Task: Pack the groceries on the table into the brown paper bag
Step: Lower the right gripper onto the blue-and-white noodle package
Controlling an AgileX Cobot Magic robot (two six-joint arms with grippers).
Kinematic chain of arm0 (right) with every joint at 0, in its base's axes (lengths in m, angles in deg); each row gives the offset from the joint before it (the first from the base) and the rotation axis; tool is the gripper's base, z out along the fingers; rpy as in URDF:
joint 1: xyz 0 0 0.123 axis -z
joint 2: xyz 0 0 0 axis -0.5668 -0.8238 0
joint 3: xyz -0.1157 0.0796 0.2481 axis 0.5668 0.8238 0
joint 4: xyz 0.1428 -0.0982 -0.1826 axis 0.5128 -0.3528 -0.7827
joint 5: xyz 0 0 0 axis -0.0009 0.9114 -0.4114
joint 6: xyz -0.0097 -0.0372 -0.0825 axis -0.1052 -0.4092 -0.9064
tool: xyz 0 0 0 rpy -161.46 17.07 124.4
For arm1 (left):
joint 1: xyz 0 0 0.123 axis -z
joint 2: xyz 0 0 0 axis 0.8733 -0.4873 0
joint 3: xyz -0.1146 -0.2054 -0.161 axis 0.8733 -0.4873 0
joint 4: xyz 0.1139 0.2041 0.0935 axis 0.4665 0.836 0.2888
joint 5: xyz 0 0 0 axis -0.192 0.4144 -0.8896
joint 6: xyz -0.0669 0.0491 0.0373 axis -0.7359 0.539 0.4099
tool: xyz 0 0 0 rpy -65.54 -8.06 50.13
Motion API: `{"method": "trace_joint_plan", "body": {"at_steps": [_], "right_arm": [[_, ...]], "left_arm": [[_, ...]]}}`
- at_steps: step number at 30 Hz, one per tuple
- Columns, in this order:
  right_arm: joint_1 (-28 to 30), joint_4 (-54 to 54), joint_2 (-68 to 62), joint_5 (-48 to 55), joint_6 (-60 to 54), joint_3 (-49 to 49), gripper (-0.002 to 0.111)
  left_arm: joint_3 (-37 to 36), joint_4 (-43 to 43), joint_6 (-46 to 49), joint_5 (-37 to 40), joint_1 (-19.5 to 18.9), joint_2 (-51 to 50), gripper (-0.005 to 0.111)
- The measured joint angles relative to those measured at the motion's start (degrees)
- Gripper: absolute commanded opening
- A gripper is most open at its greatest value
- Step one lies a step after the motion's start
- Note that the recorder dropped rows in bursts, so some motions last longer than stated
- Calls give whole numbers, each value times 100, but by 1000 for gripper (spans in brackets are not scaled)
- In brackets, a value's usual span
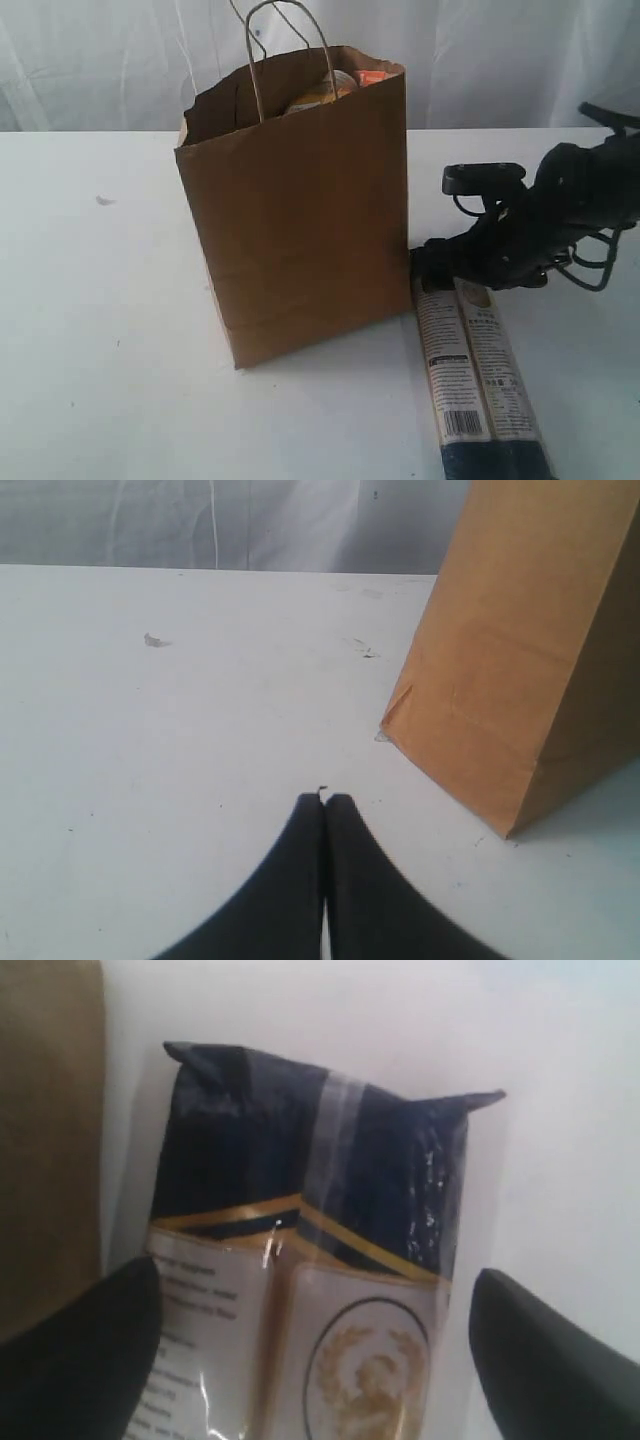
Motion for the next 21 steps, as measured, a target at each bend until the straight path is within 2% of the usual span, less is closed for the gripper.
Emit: {"method": "trace_joint_plan", "body": {"at_steps": [1, 3, 4, 5, 6, 7, 8, 12, 16, 18, 19, 21], "right_arm": [[0, 10, -75, 11, -11, -30, 70], [12, 49, -229, 28, -70, -114, 57], [12, 61, -256, 28, -85, -126, 41], [35, 100, -291, 28, -98, -138, 31], [61, 109, -295, 28, -98, -138, 12], [143, 137, -295, 51, -98, -138, 4], [198, 135, -284, 51, -98, -141, 0], [663, -561, 53, 64, -98, 178, 0], [853, -1001, 595, 297, 6, 591, 3], [853, -1059, 758, 406, 18, 660, 26], [840, -1059, 792, 438, 18, 661, 46], [783, -1059, 802, 475, 18, 661, 69]], "left_arm": [[0, 0, 0, 0, 0, 0, 0], [0, 0, 0, 0, 0, 0, 0], [0, 0, 0, 0, 0, 0, 0], [0, 0, 0, 0, 0, 0, 0], [0, 0, 0, 0, 0, 0, 0], [0, 0, 0, 0, 0, 0, 0], [0, 0, 0, 0, 0, 0, 0], [0, 0, 0, 0, 0, 0, 0], [0, 0, 0, 0, 0, 0, 0], [0, 0, 0, 0, 0, 0, 0], [0, 0, 0, 0, 0, 0, 0], [0, 0, 0, 0, 0, 0, 0]]}}
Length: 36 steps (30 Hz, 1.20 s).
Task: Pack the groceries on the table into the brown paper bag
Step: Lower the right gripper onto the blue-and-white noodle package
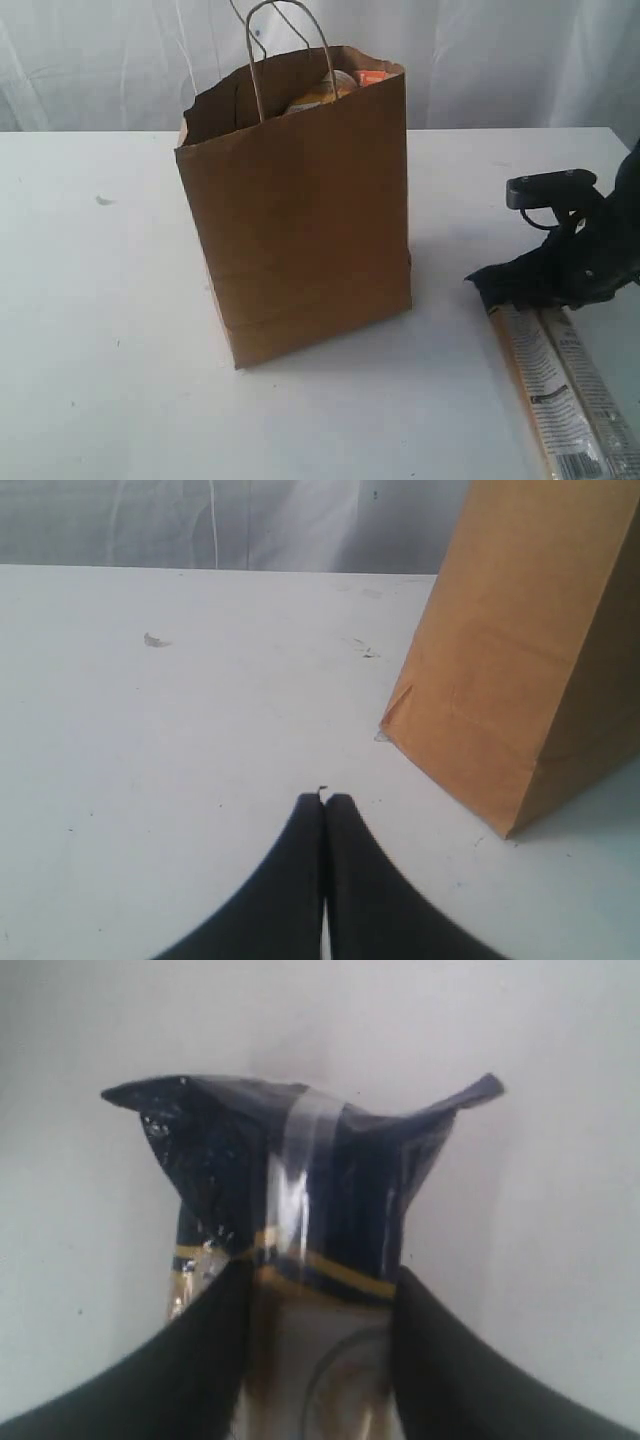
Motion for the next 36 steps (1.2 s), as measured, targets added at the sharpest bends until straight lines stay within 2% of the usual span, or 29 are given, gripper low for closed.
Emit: {"method": "trace_joint_plan", "body": {"at_steps": [1, 2, 13, 20, 24, 30, 34, 36], "right_arm": [[-27, -9, 14, 0, 0, 0, 76], [-39, -9, 13, 0, 0, 0, 78], [-126, 27, -14, -226, 8, 0, 78], [-357, 198, -326, -381, -17, 0, 85], [-393, 196, -401, -524, -17, 0, 86], [-415, -227, -525, -630, -17, 0, 97], [-415, -447, -646, -666, -17, 0, 97], [-415, -447, -683, -690, -17, 0, 93]], "left_arm": [[0, 0, 0, 0, 0, 0, 0], [0, 0, 0, 0, 0, 0, 0], [0, 0, 0, 0, 0, 0, 0], [0, 0, 0, 0, 0, 0, 0], [0, 0, 0, 0, 0, 0, 0], [0, 0, 0, 0, 0, 0, 0], [0, 0, 0, 0, 0, 0, 0], [0, 0, 0, 0, 0, 0, 0]]}}
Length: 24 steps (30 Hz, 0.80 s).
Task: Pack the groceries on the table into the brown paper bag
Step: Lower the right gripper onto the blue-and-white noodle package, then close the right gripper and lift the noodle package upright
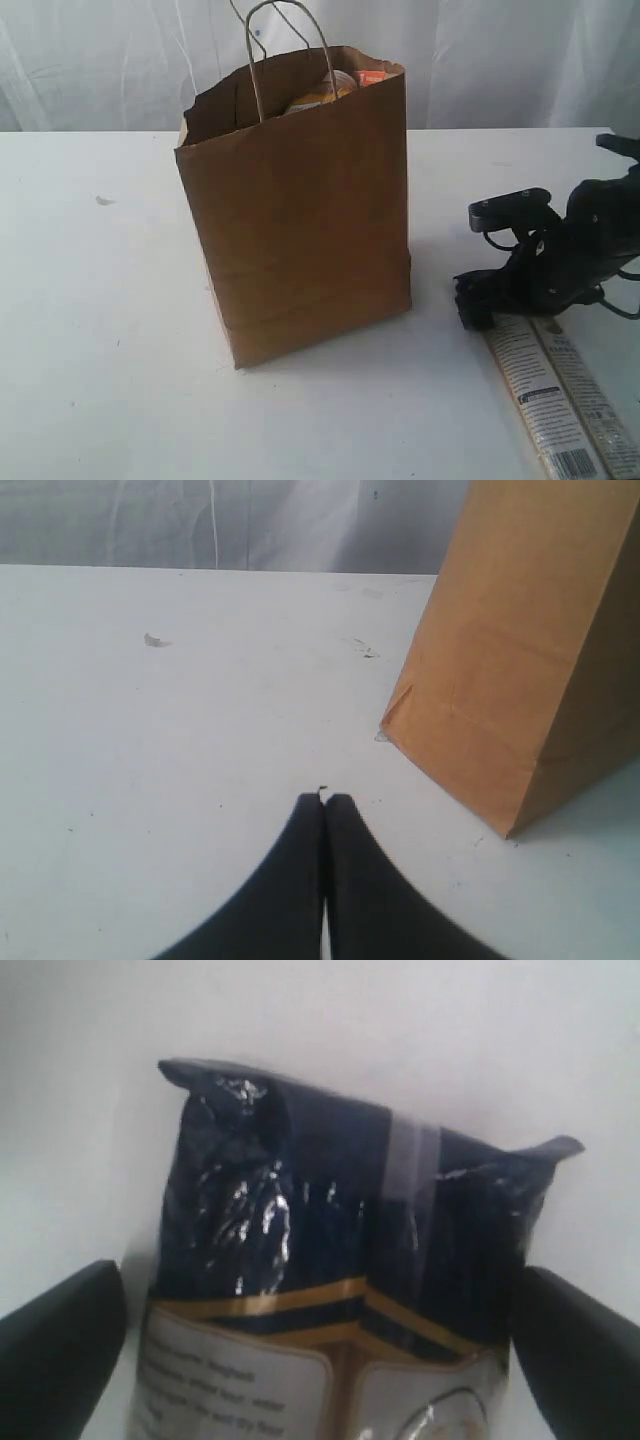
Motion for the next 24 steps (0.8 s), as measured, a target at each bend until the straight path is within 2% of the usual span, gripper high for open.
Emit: {"method": "trace_joint_plan", "body": {"at_steps": [2, 4, 6, 7, 14, 24], "right_arm": [[0, 0, -34, -45, 0, -12, 77], [0, 0, -70, -58, 16, -24, 45], [0, 0, -71, -68, 16, -37, 7], [-10, 0, -71, -31, 16, -47, 1], [-10, 0, 398, 353, 37, 9, 0], [-114, 0, 2771, 517, 26, -110, 0]], "left_arm": [[0, 0, 0, 0, 0, 0, 0], [0, 0, 0, 10, 0, 0, 0], [0, 0, 0, 10, 0, 0, 0], [0, 0, 0, 10, 0, 0, 0], [0, 0, 0, 10, 0, 0, 0], [0, 0, 0, 10, 0, 0, 0]]}}
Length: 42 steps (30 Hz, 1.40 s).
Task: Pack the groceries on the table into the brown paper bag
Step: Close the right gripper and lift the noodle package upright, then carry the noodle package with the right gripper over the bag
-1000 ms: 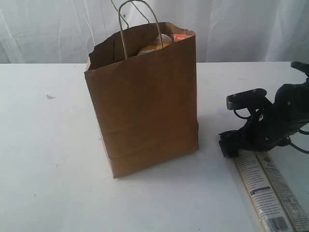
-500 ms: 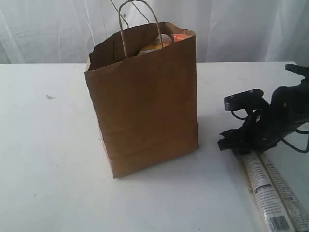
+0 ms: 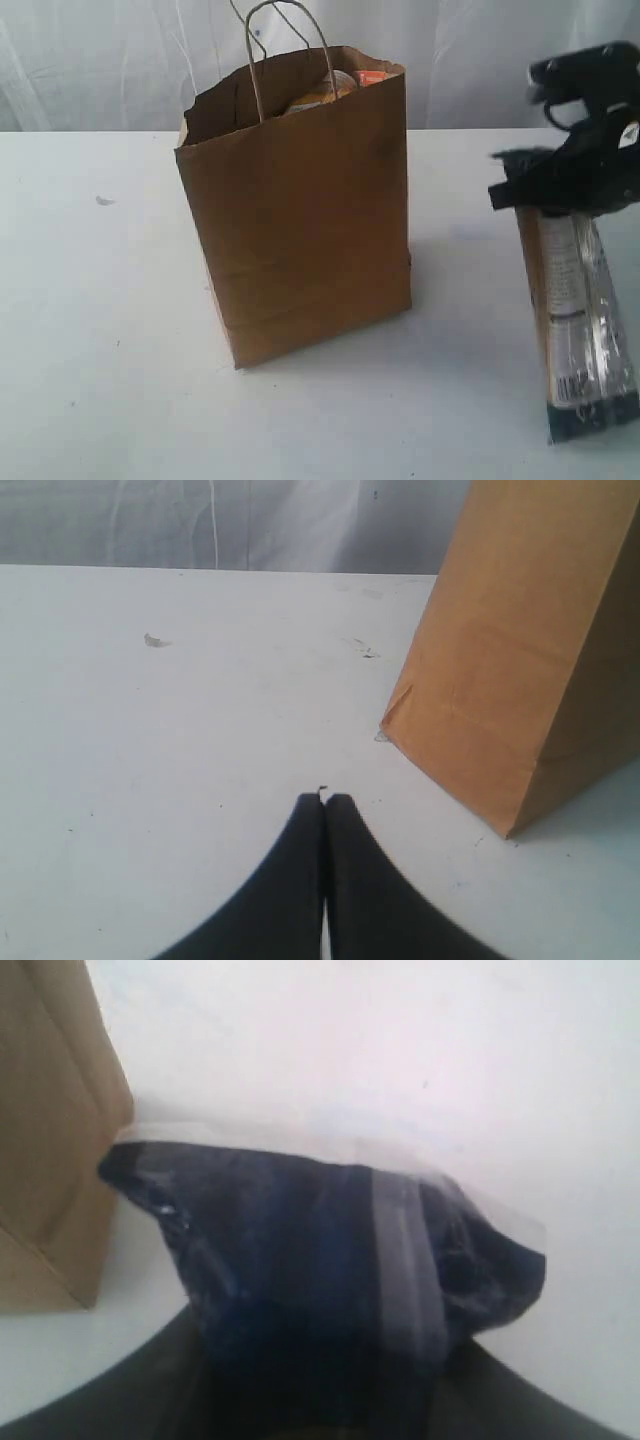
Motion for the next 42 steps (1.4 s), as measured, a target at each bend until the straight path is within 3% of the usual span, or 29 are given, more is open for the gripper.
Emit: {"method": "trace_joint_plan", "body": {"at_steps": [10, 17, 27, 42], "right_arm": [[-592, 62, 1014, 373, -22, -1243, 0], [-632, 96, 1014, 393, -22, -2447, 0], [-723, 94, 269, 50, -36, -3840, 0], [-1603, 116, -562, -586, -643, -4921, 0]], "left_arm": [[0, 0, 0, 0, 0, 0, 0], [0, 0, 0, 0, 0, 0, 0], [0, 0, 0, 0, 0, 0, 0], [0, 0, 0, 0, 0, 0, 0]]}}
